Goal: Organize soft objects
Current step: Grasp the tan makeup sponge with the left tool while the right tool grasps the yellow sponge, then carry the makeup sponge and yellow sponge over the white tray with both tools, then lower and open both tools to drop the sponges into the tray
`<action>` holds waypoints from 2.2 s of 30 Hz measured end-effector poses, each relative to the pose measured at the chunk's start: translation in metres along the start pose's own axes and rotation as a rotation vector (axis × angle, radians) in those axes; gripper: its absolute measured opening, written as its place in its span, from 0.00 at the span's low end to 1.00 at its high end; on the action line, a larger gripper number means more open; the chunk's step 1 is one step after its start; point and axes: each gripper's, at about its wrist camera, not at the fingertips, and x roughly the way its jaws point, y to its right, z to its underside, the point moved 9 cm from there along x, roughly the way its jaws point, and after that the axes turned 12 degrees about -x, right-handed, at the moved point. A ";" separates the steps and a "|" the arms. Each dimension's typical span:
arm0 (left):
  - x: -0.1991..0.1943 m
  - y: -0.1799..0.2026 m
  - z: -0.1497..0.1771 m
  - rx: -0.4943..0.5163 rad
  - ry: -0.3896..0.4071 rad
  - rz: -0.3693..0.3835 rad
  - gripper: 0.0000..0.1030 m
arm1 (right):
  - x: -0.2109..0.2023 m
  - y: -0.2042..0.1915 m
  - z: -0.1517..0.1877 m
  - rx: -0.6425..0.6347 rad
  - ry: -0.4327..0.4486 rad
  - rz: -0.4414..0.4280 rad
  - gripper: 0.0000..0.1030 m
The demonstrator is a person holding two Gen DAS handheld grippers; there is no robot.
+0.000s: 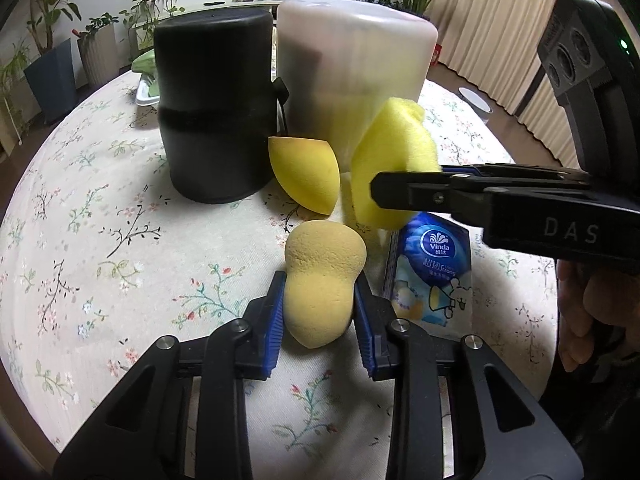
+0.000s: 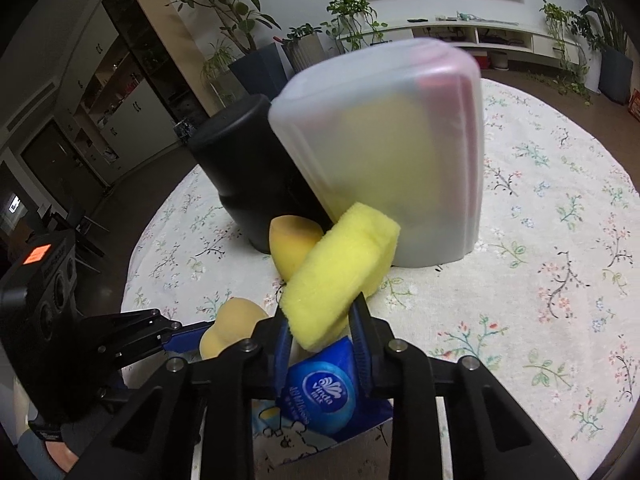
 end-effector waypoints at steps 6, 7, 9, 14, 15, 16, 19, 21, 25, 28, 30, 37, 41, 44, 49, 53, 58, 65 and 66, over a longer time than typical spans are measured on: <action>-0.010 0.000 0.008 -0.026 0.018 0.005 0.28 | -0.024 0.001 0.003 -0.005 0.032 -0.001 0.28; -0.013 0.001 0.009 -0.031 0.024 0.006 0.28 | -0.027 0.002 0.003 -0.004 0.037 0.000 0.28; -0.020 0.001 0.011 -0.046 0.036 0.010 0.28 | -0.035 0.002 0.003 -0.004 0.049 -0.001 0.28; -0.031 0.001 0.016 -0.071 0.053 0.008 0.28 | -0.053 0.004 0.005 -0.014 0.076 0.005 0.28; -0.034 0.001 0.017 -0.076 0.058 0.008 0.28 | -0.056 0.005 0.006 -0.013 0.079 0.006 0.28; -0.036 0.001 0.018 -0.081 0.061 0.007 0.28 | -0.059 0.007 0.008 -0.013 0.080 0.008 0.28; -0.044 0.002 0.021 -0.101 0.074 0.008 0.28 | -0.067 0.015 0.014 -0.014 0.084 0.023 0.28; -0.051 -0.001 0.022 -0.116 0.087 0.006 0.28 | -0.072 0.024 0.018 -0.010 0.081 0.038 0.28; -0.066 -0.012 0.017 -0.153 0.117 -0.005 0.28 | -0.085 0.059 0.025 0.019 0.085 0.086 0.28; -0.079 -0.023 0.004 -0.179 0.148 -0.024 0.28 | -0.099 0.092 0.019 0.039 0.102 0.139 0.28; -0.091 -0.036 -0.009 -0.190 0.177 -0.042 0.28 | -0.108 0.114 0.008 0.044 0.117 0.171 0.28; -0.108 -0.071 -0.077 -0.192 0.231 -0.090 0.28 | -0.121 0.173 -0.056 -0.003 0.153 0.250 0.28; -0.103 -0.083 -0.128 -0.161 0.233 -0.117 0.28 | -0.102 0.193 -0.110 -0.043 0.143 0.244 0.28; -0.088 -0.089 -0.174 -0.136 0.214 -0.130 0.28 | -0.076 0.195 -0.150 -0.084 0.117 0.212 0.28; -0.049 -0.091 -0.233 -0.079 0.156 -0.169 0.28 | -0.012 0.176 -0.199 -0.166 0.015 0.109 0.29; -0.007 -0.091 -0.272 -0.050 0.105 -0.184 0.28 | 0.042 0.149 -0.218 -0.274 -0.090 0.031 0.29; 0.047 -0.091 -0.298 -0.008 0.020 -0.194 0.28 | 0.096 0.134 -0.217 -0.422 -0.232 0.027 0.29; 0.101 -0.088 -0.302 0.056 -0.079 -0.217 0.28 | 0.141 0.137 -0.200 -0.518 -0.381 0.014 0.29; 0.105 -0.089 -0.302 0.060 -0.087 -0.219 0.28 | 0.146 0.140 -0.198 -0.519 -0.389 0.020 0.29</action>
